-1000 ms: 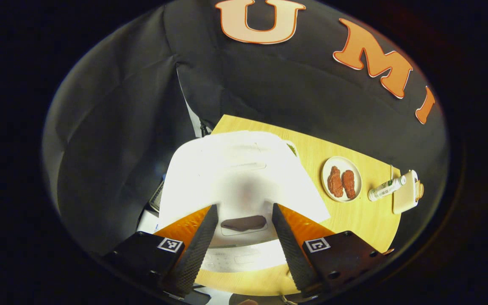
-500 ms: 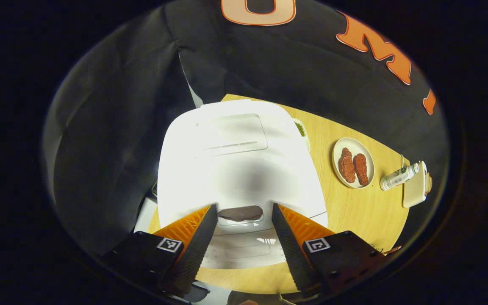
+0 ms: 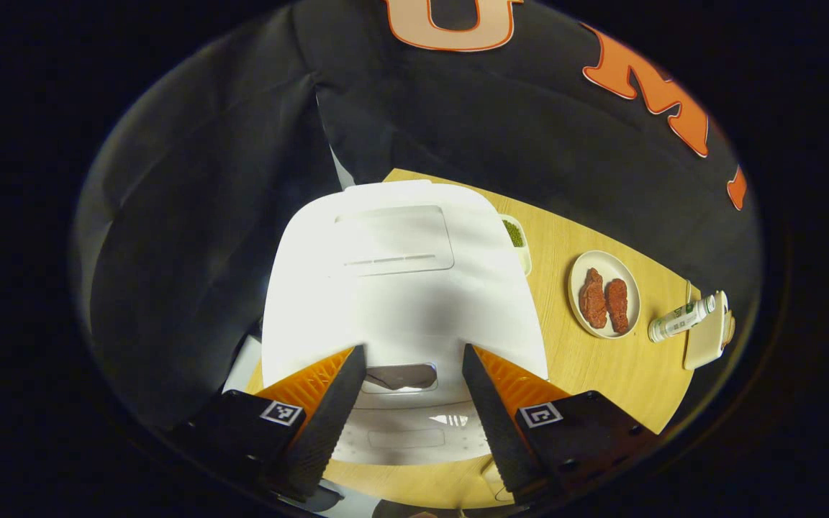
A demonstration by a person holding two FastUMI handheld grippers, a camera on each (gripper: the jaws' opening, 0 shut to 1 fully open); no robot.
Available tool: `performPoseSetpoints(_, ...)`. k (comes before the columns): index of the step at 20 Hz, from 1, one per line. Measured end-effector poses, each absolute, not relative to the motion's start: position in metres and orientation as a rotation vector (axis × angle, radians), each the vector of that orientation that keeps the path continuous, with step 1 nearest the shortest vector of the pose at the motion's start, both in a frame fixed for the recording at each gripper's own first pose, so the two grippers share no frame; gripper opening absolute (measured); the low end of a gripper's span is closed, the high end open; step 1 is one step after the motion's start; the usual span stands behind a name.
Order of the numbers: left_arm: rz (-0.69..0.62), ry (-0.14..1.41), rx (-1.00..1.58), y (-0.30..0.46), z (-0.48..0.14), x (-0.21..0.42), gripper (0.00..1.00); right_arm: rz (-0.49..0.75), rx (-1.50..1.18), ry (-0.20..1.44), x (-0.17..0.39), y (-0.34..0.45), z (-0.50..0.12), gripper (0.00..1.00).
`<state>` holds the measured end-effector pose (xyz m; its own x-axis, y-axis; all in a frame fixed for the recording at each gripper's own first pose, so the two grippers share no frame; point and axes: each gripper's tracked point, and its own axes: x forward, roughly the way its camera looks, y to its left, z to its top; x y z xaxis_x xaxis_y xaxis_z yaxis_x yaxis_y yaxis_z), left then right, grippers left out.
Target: Close the left gripper, press the button to open the rice cooker; take a wooden spoon from the chopstick holder with the right hand, scoop a spoonful of rice and pour it into the rice cooker, then put the wooden spoon back into the chopstick holder.
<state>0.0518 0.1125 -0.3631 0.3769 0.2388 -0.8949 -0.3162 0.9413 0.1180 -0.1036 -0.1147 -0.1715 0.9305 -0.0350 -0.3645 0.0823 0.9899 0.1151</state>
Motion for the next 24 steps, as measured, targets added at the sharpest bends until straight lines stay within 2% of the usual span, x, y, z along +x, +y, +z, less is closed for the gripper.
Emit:
performPoseSetpoints(4,0.332,0.972,-0.111,0.115,-0.339,0.065,0.98,0.000,0.119,0.372,-0.086,-0.090,-0.170,0.95)
performPoseSetpoints(9,0.247,0.710,-0.030,0.110,-0.257,0.069,0.97,0.083,0.110,0.325,-0.063,-0.044,-0.150,0.95)
performPoseSetpoints(11,0.206,0.595,0.000,0.098,-0.222,0.065,0.93,0.110,0.101,0.301,-0.054,-0.026,-0.144,0.95)
performPoseSetpoints(12,0.189,0.534,0.017,0.089,-0.203,0.059,0.97,0.125,0.096,0.290,-0.051,-0.017,-0.140,0.95)
performPoseSetpoints(13,0.172,0.478,0.033,0.081,-0.182,0.055,0.94,0.138,0.094,0.280,-0.048,-0.008,-0.136,0.95)
performPoseSetpoints(15,0.140,0.380,0.047,0.065,-0.148,0.041,0.97,0.155,0.102,0.260,-0.044,0.006,-0.128,0.95)
performPoseSetpoints(16,0.123,0.341,0.046,0.057,-0.137,0.033,0.93,0.157,0.108,0.248,-0.043,0.010,-0.126,0.95)
performPoseSetpoints(21,0.081,0.173,0.096,0.025,-0.104,0.004,0.97,0.187,0.108,0.177,-0.042,0.037,-0.112,0.95)
performPoseSetpoints(24,0.061,0.124,0.129,0.009,-0.103,-0.011,0.96,0.207,0.120,0.181,-0.044,0.050,-0.117,0.95)
